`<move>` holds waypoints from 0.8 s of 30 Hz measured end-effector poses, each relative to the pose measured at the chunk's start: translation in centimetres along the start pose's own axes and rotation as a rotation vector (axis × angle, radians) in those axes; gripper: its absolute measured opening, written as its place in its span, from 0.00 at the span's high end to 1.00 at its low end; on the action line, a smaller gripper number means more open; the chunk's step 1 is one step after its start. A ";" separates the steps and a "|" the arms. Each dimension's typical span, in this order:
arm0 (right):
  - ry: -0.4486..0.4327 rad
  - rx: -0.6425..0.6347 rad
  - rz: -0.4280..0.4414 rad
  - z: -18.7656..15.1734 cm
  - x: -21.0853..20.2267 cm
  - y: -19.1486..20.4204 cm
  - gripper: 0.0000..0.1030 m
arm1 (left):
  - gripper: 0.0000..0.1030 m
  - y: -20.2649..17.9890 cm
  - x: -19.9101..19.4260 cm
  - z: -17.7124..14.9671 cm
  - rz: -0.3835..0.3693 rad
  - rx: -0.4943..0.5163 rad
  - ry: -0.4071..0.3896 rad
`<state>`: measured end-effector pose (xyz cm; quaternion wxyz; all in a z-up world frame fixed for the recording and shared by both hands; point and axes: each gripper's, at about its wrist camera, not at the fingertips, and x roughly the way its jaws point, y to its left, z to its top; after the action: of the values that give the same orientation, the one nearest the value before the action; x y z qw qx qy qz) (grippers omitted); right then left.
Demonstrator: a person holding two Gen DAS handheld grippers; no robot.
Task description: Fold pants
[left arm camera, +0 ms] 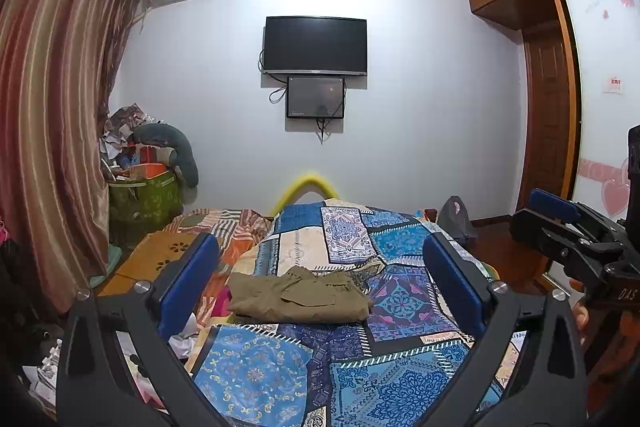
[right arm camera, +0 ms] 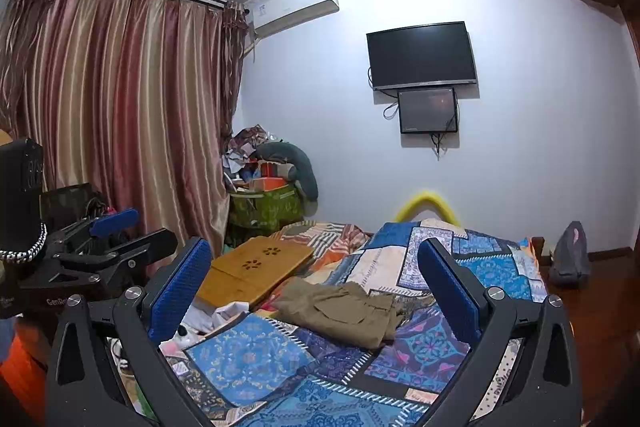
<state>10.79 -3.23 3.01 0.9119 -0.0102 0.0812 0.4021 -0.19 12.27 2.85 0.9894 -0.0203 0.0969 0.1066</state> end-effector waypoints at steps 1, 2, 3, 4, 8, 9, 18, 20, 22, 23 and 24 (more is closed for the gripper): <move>0.003 -0.001 0.000 0.0 0.0 0.0 0.00 | 0.00 0.0 0.0 0.0 -0.003 -0.002 0.001; 0.004 -0.001 -0.001 0.0 0.0 0.0 0.00 | 0.00 0.1 0.1 0.0 -0.006 -0.005 0.000; 0.005 0.001 -0.002 0.0 0.0 0.0 0.00 | 0.00 0.1 0.1 0.0 -0.007 -0.006 0.000; 0.007 0.002 -0.001 0.0 0.0 0.0 0.00 | 0.00 0.1 0.1 0.0 -0.008 -0.007 -0.001; 0.011 0.004 -0.002 0.0 0.0 -0.1 0.00 | 0.00 0.1 0.1 -0.1 -0.010 -0.007 -0.001; 0.012 0.004 -0.003 0.0 0.0 -0.1 0.00 | 0.00 0.1 0.1 -0.2 -0.012 -0.007 0.001; 0.020 0.012 -0.006 0.1 0.0 -0.2 0.00 | 0.00 0.2 0.1 -0.2 -0.019 -0.006 0.007; 0.020 0.011 -0.004 0.2 0.0 -0.2 0.00 | 0.00 0.3 0.1 -0.2 -0.021 -0.006 0.009; 0.021 0.012 -0.005 0.2 0.0 -0.3 0.00 | 0.00 0.3 0.1 -0.2 -0.022 -0.005 0.009; 0.021 0.012 -0.006 0.2 0.0 -0.3 0.00 | 0.00 0.4 0.1 -0.2 -0.022 -0.007 0.009; 0.022 0.013 -0.006 0.1 -0.1 -0.3 0.00 | 0.00 0.4 0.2 -0.2 -0.021 -0.008 0.009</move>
<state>11.01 -3.47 3.13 0.9122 -0.0087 0.0936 0.3987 -0.12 12.64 2.60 0.9899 -0.0257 0.1006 0.0963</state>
